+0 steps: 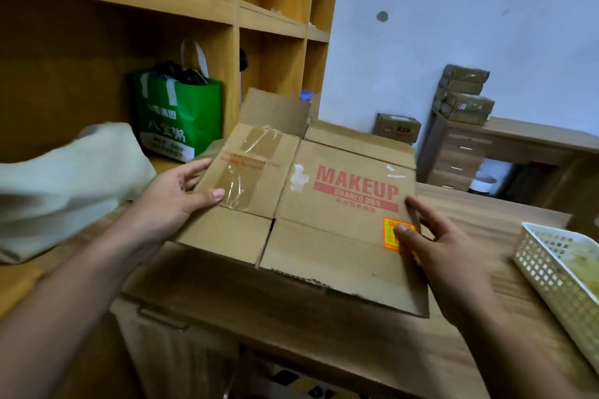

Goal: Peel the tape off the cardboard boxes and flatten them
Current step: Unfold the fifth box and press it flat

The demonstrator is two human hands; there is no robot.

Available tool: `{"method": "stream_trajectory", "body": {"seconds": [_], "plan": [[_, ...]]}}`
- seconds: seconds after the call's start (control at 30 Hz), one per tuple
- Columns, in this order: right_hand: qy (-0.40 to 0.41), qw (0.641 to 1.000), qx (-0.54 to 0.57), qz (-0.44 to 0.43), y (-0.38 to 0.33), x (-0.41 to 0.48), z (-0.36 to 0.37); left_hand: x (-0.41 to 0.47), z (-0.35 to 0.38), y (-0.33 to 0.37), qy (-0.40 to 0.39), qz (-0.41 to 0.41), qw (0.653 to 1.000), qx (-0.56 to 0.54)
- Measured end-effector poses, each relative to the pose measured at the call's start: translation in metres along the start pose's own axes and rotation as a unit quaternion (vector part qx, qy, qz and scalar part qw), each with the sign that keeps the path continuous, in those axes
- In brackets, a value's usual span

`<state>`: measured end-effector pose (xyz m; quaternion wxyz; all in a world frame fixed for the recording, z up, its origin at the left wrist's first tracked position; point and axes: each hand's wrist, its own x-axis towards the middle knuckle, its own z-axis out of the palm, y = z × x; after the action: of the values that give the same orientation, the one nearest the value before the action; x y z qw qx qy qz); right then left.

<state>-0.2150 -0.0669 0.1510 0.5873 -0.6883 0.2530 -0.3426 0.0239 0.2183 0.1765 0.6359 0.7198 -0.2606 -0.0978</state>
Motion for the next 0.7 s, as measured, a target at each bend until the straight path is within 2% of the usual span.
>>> {"method": "stream_trajectory", "body": {"seconds": [0.07,0.23,0.4,0.57,0.7], "plan": [[-0.017,0.999,-0.025,-0.019,-0.006,0.016,0.028,0.016,-0.021,-0.002,0.011,-0.002,1.000,-0.006],[-0.039,0.996,-0.068,-0.030,-0.018,0.053,0.094,0.061,-0.064,-0.015,0.034,0.005,0.997,0.062],[-0.036,0.980,-0.170,-0.099,-0.019,0.090,0.145,0.112,-0.089,-0.035,0.066,-0.003,0.993,0.099],[-0.053,0.970,-0.219,-0.095,-0.003,0.117,0.179,0.149,-0.095,-0.055,0.086,0.005,0.984,0.158],[-0.064,0.965,-0.247,-0.067,0.020,0.125,0.193,0.162,-0.094,-0.074,0.067,0.005,0.968,0.241]]}}
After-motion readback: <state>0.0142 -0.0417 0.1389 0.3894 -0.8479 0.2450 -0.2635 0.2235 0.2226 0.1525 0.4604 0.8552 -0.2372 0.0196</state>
